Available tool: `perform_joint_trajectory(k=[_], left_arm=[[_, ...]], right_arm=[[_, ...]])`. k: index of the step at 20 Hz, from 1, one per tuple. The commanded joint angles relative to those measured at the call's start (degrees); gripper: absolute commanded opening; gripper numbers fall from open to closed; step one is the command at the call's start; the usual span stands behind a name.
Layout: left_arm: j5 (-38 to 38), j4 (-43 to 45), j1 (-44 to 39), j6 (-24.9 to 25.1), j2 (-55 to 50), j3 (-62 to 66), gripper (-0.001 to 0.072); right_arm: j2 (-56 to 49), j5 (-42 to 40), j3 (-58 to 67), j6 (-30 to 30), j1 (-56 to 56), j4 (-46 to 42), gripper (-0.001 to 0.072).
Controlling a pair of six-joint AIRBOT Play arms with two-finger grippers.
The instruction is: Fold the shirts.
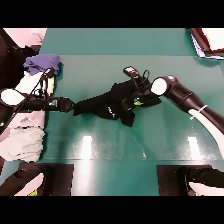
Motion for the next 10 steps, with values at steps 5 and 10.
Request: perform_joint_trajectory(k=[5,10], left_arm=[[0.04,-0.07,0.07,-0.13,0.02,0.11,0.0025],[-4.50,-0.13,7.82,-2.75,0.26,14.95,0.0024]], right_arm=[[-0.46,-5.86,0.09,0.98,2.16,-3.91,0.0018],[12.28,0.07,3.45,6.80,-7.56,-15.65,0.0018]])
